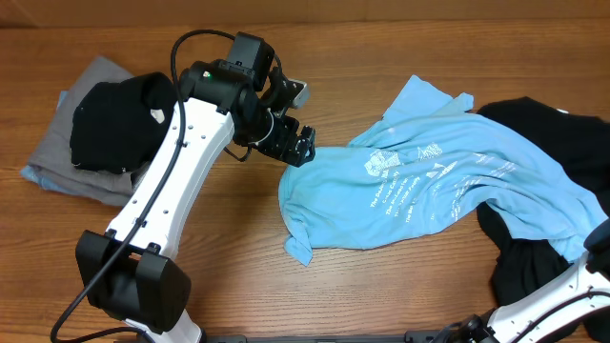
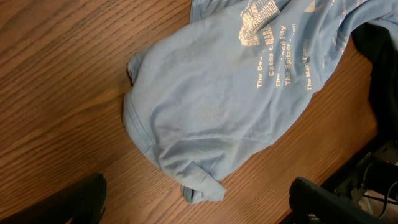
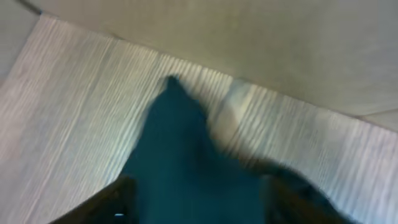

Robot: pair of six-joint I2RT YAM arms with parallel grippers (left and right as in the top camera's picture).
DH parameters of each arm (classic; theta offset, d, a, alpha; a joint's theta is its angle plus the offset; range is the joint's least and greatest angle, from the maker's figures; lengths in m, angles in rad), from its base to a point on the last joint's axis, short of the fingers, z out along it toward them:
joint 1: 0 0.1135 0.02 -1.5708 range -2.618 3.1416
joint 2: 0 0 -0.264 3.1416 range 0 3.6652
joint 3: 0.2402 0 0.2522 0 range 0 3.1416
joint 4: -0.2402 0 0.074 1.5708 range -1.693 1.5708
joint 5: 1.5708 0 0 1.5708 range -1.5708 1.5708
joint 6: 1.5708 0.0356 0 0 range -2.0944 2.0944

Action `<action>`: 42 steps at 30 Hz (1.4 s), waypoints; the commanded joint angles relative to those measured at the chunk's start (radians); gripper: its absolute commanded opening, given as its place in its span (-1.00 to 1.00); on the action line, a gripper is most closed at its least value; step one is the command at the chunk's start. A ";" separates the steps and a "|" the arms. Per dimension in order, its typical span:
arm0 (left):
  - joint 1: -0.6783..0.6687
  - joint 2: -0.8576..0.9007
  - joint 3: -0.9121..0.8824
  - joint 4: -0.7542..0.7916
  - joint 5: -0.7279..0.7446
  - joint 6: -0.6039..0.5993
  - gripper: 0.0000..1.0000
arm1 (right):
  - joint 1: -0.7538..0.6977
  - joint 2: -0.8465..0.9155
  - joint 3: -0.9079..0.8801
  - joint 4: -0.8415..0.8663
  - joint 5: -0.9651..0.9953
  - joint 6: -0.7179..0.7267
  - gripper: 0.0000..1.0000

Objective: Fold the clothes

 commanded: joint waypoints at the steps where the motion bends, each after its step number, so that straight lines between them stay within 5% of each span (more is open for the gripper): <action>1: -0.001 0.009 -0.003 0.001 0.000 0.019 1.00 | -0.005 -0.017 0.019 -0.027 -0.276 0.011 0.36; 7: -0.034 0.061 -0.003 0.107 -0.005 0.014 1.00 | 0.053 -0.051 0.019 -0.153 -0.660 -0.024 0.31; 12: -0.068 0.136 -0.003 0.164 -0.008 0.023 0.94 | 0.180 -0.121 0.019 -0.259 -0.755 -0.074 0.36; 15: -0.069 0.150 -0.003 0.146 -0.009 0.020 1.00 | 0.376 -0.122 0.015 -0.329 -0.681 -0.076 0.39; 23: -0.059 0.100 -0.002 0.024 -0.092 0.020 1.00 | 0.839 0.052 0.010 -0.222 -0.106 0.120 0.46; 33: -0.022 0.049 0.057 -0.129 -0.142 0.019 1.00 | 0.960 0.307 0.010 -0.102 -0.027 0.274 0.41; 37: 0.014 0.037 0.095 -0.177 -0.142 0.020 1.00 | 0.962 0.359 0.010 -0.130 -0.029 0.277 0.03; 40: 0.037 0.035 0.111 -0.187 -0.141 0.019 1.00 | 0.966 0.383 0.010 -0.169 -0.025 0.300 -0.81; 42: 0.043 0.034 0.112 -0.198 -0.146 0.020 1.00 | 0.966 0.378 0.015 -0.171 -0.032 0.303 -0.92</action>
